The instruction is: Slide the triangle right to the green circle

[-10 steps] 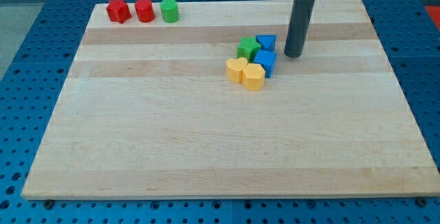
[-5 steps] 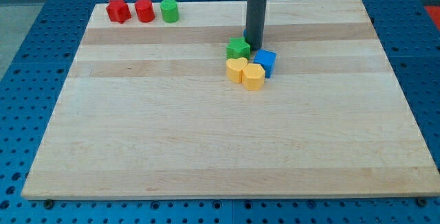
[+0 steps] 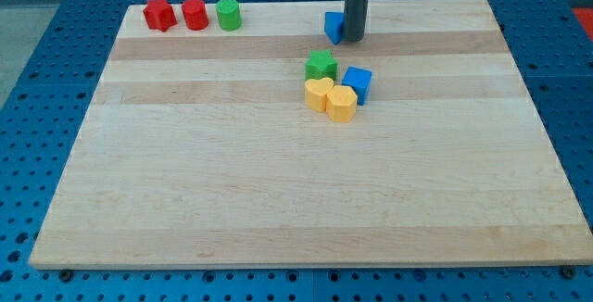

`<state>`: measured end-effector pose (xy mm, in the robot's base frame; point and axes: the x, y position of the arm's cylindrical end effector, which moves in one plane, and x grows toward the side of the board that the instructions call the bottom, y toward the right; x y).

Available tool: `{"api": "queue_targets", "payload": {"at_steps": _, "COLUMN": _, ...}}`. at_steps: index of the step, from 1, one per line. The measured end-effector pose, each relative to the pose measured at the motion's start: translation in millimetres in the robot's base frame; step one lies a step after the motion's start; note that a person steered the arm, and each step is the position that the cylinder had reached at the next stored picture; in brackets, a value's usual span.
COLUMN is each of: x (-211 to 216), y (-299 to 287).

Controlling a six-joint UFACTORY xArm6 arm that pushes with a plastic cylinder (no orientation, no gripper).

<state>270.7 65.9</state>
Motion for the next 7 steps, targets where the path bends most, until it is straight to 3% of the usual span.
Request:
{"api": "queue_targets", "payload": {"at_steps": 5, "x": -34.3, "y": -63.6}}
{"api": "queue_targets", "payload": {"at_steps": 7, "x": -44.5, "y": -64.0}}
